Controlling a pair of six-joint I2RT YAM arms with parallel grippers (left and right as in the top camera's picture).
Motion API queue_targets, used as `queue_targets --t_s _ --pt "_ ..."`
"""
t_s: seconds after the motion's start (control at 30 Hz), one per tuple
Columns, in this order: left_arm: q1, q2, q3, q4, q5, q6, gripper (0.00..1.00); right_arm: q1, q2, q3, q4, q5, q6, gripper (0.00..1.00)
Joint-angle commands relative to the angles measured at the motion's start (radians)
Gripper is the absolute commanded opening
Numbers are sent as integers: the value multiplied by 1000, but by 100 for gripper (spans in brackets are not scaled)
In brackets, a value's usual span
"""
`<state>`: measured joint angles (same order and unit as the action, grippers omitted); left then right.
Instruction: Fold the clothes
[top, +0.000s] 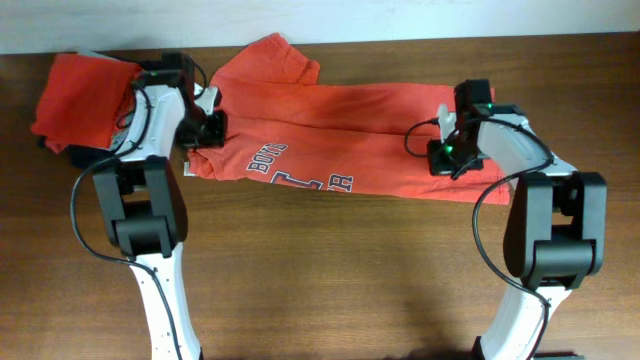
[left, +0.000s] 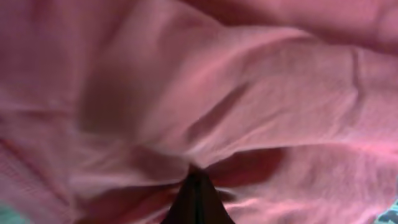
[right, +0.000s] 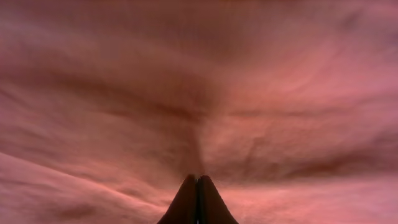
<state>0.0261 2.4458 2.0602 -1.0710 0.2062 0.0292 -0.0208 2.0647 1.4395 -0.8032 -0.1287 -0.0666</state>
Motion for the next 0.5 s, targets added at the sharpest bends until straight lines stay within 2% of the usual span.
queue_targets --t_s 0.0,0.17,0.47 --pt "-23 -10 -53 5 -78 -46 1 1 8 -41 12 -17 -8 4" --pt "-44 -10 -72 -20 -203 -49 1 1 8 -98 45 49 -7 4" --pt "-70 -10 -72 -162 -331 -150 1 -8 8 -163 18 206 -4 4"
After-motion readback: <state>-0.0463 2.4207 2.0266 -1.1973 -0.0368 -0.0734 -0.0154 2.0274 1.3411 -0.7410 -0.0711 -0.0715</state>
